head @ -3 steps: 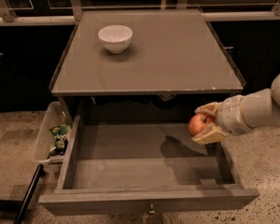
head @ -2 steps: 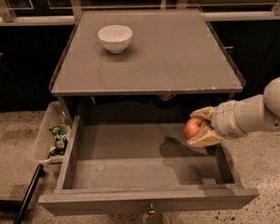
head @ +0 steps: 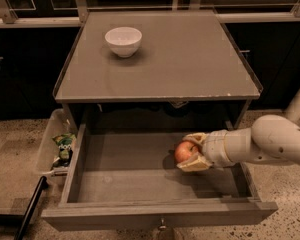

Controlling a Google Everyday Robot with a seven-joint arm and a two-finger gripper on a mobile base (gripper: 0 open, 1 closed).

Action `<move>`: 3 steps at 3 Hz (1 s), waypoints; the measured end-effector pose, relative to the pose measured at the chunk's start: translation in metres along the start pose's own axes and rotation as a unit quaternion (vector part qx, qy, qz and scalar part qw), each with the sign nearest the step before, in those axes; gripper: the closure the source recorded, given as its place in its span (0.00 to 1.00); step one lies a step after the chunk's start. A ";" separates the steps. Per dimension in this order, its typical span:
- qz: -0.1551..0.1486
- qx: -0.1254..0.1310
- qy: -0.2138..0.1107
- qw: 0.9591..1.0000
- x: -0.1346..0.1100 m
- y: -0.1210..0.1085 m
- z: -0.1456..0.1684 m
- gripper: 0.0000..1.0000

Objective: Place apple into top drawer

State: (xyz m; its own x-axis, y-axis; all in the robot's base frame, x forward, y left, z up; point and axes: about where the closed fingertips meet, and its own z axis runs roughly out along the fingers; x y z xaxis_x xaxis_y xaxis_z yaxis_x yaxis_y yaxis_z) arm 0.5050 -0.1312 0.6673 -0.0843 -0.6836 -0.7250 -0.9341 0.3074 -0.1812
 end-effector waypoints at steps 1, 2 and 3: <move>-0.007 0.023 -0.023 0.999 0.000 -0.001 0.028 1.00; -0.006 0.033 -0.019 0.999 0.013 0.006 0.056 1.00; -0.008 0.034 -0.014 0.999 0.016 0.010 0.062 1.00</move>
Offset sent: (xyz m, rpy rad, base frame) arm 0.0139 0.0416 -0.0847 0.0133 -0.0785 -0.0599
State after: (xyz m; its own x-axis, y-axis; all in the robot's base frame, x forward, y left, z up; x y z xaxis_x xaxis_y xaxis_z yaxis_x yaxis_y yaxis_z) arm 0.5160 -0.0982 0.6126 -0.0587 -0.6697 -0.7403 -0.9095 0.3416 -0.2369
